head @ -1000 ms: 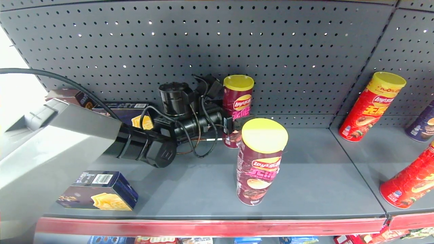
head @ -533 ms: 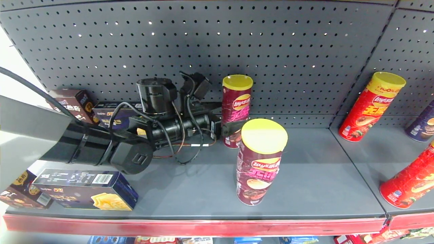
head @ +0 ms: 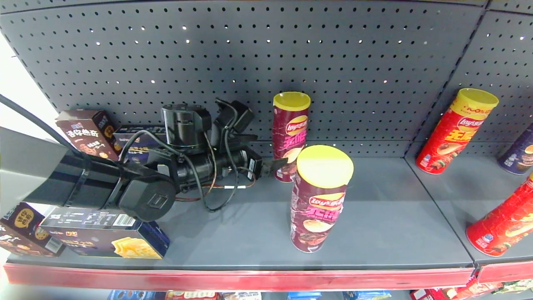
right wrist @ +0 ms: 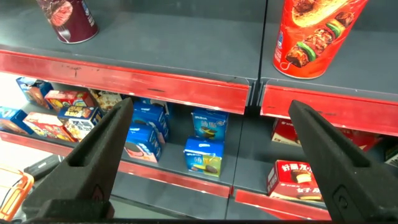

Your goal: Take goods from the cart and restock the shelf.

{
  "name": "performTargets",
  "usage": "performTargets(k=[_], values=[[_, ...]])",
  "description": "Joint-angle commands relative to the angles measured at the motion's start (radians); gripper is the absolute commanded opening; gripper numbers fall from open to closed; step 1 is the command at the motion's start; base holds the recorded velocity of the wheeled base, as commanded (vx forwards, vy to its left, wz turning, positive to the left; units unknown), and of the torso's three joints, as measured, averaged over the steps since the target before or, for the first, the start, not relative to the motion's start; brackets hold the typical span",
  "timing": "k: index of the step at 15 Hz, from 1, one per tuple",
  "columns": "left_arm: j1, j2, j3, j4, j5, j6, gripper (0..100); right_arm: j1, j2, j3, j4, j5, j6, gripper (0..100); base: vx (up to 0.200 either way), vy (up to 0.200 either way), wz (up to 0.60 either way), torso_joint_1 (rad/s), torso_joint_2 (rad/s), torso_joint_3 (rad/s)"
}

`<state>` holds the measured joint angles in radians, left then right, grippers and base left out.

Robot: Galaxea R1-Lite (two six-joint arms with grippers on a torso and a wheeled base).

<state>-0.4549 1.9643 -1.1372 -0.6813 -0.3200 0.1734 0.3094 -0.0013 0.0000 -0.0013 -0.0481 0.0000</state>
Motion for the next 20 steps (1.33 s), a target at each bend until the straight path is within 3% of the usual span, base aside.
performTargets(k=[1, 7, 14, 16, 17, 18, 20], values=[[0.001, 0.015, -0.012, -0.001, 0.021, 0.000, 100, 0.001, 0.001, 0.000, 0.000, 0.001, 0.000, 100, 0.000, 0.000, 0.00, 0.000, 0.00, 0.000], [0.022, 0.036, -0.044, -0.001, 0.078, -0.002, 100, 0.001, 0.001, 0.000, 0.000, -0.001, 0.000, 100, 0.000, 0.000, 0.00, 0.000, 0.00, 0.000], [0.024, 0.025, -0.003, -0.012, 0.082, 0.005, 100, 0.001, 0.001, 0.000, 0.000, -0.001, 0.000, 100, 0.000, 0.000, 0.00, 0.000, 0.00, 0.000], [0.022, 0.002, 0.016, -0.027, 0.079, 0.011, 100, 0.001, 0.001, 0.000, 0.000, 0.001, 0.000, 100, 0.000, 0.000, 0.00, 0.000, 0.00, 0.000], [0.021, -0.010, 0.047, -0.070, 0.085, 0.041, 100, 0.001, 0.001, 0.000, 0.000, -0.001, 0.000, 100, 0.000, 0.000, 0.00, 0.000, 0.00, 0.000], [0.021, -0.013, 0.063, -0.081, 0.113, 0.057, 100, 0.001, 0.001, 0.000, 0.000, 0.001, 0.000, 100, 0.000, 0.000, 0.00, 0.000, 0.00, 0.000], [0.021, -0.025, 0.068, -0.075, 0.210, 0.057, 100, 0.001, 0.001, 0.000, 0.000, 0.001, 0.000, 100, 0.000, 0.000, 0.00, 0.000, 0.00, 0.000]])
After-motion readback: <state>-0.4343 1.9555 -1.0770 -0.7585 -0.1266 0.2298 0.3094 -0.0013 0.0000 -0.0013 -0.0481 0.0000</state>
